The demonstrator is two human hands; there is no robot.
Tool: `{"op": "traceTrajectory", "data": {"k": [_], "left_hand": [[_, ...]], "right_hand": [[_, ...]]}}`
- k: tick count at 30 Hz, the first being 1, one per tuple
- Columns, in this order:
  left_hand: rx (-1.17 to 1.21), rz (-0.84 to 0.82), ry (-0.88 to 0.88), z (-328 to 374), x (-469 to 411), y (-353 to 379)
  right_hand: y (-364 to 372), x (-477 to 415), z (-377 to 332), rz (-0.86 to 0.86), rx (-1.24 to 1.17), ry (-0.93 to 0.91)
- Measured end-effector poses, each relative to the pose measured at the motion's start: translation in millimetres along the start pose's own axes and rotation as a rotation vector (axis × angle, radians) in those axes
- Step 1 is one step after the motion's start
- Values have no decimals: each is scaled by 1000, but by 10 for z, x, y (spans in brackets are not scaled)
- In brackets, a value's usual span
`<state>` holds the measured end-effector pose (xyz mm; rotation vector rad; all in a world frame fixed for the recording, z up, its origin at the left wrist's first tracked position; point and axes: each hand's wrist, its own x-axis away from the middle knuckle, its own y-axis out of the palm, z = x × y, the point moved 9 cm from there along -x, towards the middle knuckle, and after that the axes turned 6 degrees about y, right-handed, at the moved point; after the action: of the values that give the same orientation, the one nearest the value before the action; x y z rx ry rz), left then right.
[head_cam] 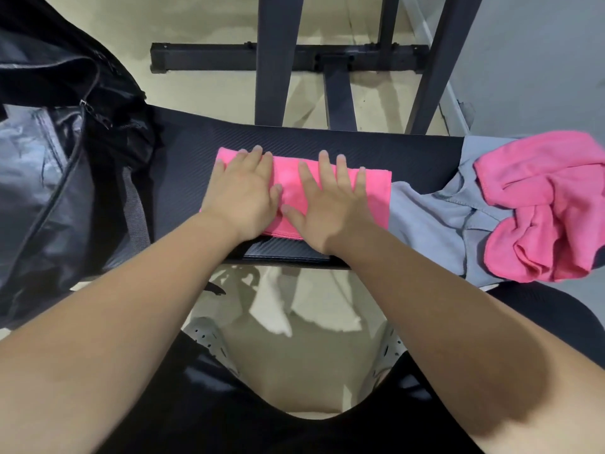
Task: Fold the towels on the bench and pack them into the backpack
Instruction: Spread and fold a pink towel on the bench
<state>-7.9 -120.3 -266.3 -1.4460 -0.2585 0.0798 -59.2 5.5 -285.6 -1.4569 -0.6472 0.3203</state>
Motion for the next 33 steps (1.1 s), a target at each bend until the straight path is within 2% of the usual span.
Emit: {"op": "traceTrajectory", "data": {"k": [2,7,12,18,22,27,29,33], "left_hand": [[18,-60,-36,-40,-53,214],[51,-49,-85,-221,-47,278],[97,-60,-110,-276,-40,273],[-55,-104,-133,-84,303,288],[-2,0,-127,-154,466,183],[41,190,-340,-565,577,-81],[63,190,-409,-681,605,-120],[262,156,-455,-793,612,9]], "right_hand": [[93,-25,80,5,-28,41],[87,22,353,81,-59,59],[103,23,631,33,-51,96],[35,7,672,-31,-9,-84],[-82,62,514,-23,77,-125],[-112,126,-81,105,4,-168],[43,151,-178,95,23,-154],[152,171,-177,101,-3,-128]]}}
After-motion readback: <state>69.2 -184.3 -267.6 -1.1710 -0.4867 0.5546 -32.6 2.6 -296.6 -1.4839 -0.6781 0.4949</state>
